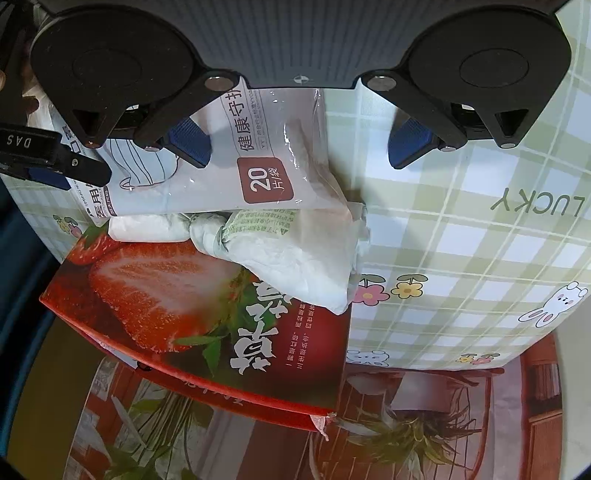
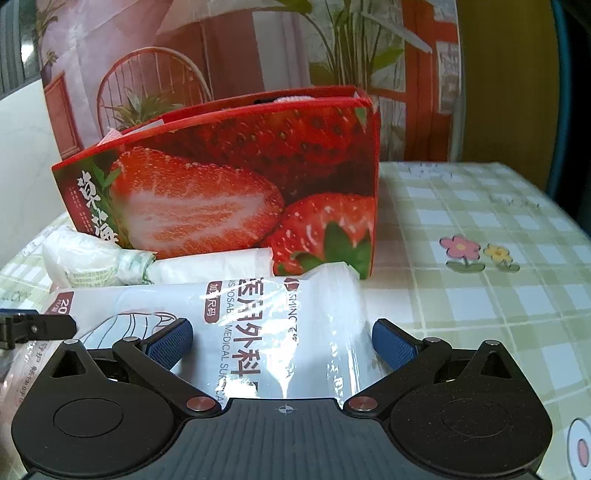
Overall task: Organize soft objects
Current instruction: 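Move both tools down to the white face-mask bag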
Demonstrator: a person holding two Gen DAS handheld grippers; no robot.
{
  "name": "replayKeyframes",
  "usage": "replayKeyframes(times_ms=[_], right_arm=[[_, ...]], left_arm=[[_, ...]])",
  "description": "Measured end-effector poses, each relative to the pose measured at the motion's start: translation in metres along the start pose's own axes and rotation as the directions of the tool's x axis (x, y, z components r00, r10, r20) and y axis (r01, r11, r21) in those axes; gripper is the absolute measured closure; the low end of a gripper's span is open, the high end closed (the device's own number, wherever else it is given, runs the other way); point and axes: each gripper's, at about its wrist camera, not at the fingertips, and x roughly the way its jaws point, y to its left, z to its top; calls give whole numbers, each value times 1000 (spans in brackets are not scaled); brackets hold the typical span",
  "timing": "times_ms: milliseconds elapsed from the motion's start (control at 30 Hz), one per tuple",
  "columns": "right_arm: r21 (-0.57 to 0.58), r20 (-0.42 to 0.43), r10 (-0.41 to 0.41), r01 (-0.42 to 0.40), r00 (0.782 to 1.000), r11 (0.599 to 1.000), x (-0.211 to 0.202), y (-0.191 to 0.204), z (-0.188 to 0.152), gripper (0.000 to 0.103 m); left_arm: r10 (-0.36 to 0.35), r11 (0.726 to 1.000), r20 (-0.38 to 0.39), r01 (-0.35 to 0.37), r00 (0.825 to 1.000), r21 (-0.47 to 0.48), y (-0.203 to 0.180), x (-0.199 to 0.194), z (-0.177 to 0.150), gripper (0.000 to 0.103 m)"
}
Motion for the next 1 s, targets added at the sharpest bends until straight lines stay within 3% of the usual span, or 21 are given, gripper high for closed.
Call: replayKeyframes(times_ms=[400,667,1000], right_arm=[[31,-59,28,-26,998,999,-4,-5,0,0],[24,-93,31,-28,995,999,-12,-4,-3,0],[22,-128,15,-12,992,1000,-19,-4,-6,0]], left_arm=[[-22,1000,-17,22,1000,13,3,1,1,0],[-72,997,-137,74,988,9,14,-2,14,0],[-4,1000,-155,8,988,25,11,-9,3,0]])
